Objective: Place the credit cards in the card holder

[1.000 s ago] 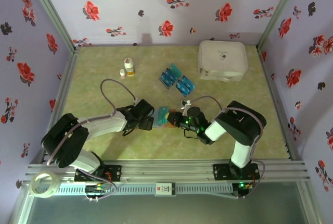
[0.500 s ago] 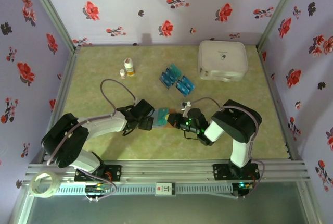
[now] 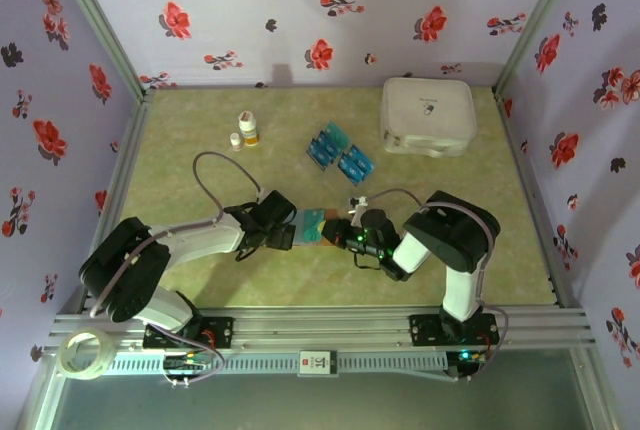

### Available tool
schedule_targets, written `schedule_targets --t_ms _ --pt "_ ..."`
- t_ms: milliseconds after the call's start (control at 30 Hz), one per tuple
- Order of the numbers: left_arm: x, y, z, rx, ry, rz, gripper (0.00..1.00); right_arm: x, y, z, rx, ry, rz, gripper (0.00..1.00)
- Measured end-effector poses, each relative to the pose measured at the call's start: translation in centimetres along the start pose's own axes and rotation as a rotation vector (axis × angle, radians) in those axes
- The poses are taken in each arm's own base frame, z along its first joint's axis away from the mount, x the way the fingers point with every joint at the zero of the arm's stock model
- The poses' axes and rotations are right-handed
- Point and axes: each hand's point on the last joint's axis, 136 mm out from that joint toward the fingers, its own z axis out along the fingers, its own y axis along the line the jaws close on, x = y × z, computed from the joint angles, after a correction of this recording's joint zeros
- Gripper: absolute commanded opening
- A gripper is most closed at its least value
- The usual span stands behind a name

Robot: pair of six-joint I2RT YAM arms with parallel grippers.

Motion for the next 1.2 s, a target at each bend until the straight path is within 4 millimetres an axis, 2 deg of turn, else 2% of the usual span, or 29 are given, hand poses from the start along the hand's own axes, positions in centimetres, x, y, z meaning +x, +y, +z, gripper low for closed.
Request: schedule_targets --t_ms 633,1200 --pt "-0.01 0.0 0.0 0.0 0.0 0.0 1.0 0.48 -0.25 -0.28 -0.007 0.01 -0.001 0.0" --pt "-0.01 0.0 0.0 0.0 -0.001 0.0 1.0 0.65 -0.01 0.36 -0.021 0.032 -0.002 0.0"
